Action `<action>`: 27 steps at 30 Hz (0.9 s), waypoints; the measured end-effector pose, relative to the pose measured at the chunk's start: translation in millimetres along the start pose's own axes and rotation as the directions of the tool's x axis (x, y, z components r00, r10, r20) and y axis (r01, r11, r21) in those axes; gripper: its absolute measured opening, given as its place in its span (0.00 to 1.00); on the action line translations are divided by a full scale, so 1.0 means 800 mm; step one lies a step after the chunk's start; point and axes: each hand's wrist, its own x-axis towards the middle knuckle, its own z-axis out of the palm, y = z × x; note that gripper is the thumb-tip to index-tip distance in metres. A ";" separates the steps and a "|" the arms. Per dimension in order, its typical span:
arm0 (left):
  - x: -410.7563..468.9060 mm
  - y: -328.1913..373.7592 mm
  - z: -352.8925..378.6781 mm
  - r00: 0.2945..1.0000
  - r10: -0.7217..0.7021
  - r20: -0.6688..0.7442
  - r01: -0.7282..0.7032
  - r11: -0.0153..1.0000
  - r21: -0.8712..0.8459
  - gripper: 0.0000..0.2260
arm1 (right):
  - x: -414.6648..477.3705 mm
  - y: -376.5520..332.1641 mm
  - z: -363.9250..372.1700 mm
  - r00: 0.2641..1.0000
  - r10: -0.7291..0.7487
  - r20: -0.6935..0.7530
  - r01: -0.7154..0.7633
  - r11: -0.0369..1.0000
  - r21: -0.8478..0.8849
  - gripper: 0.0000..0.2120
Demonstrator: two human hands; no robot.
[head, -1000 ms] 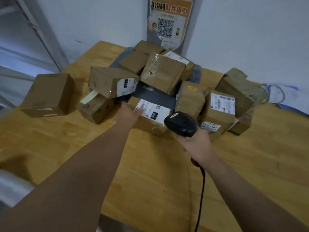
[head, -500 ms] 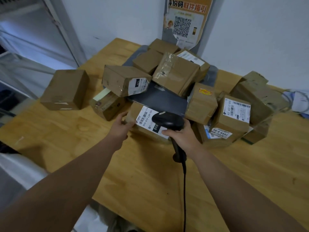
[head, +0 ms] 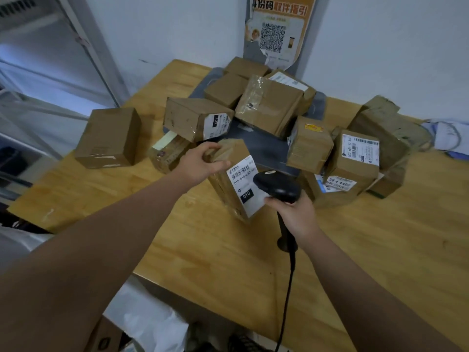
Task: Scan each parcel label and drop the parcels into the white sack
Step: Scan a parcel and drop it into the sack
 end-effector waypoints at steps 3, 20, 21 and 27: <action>0.001 0.001 0.000 1.000 -0.006 -0.002 0.006 1.000 -0.022 0.26 | -0.017 -0.006 -0.007 0.999 -0.030 0.045 0.034 0.996 -0.087 0.07; 0.006 0.009 0.000 0.998 0.050 0.038 -0.051 0.998 0.021 0.27 | -0.054 -0.008 0.010 0.998 -0.017 -0.058 0.007 0.987 -0.163 0.08; 0.007 0.009 -0.001 0.998 0.049 0.042 -0.050 0.999 0.020 0.27 | -0.054 -0.007 0.011 0.998 -0.017 -0.054 0.007 0.985 -0.170 0.08; 0.008 0.010 -0.001 0.998 0.038 0.046 -0.039 0.999 0.022 0.27 | -0.051 -0.005 0.010 0.998 -0.016 -0.055 0.006 0.984 -0.176 0.07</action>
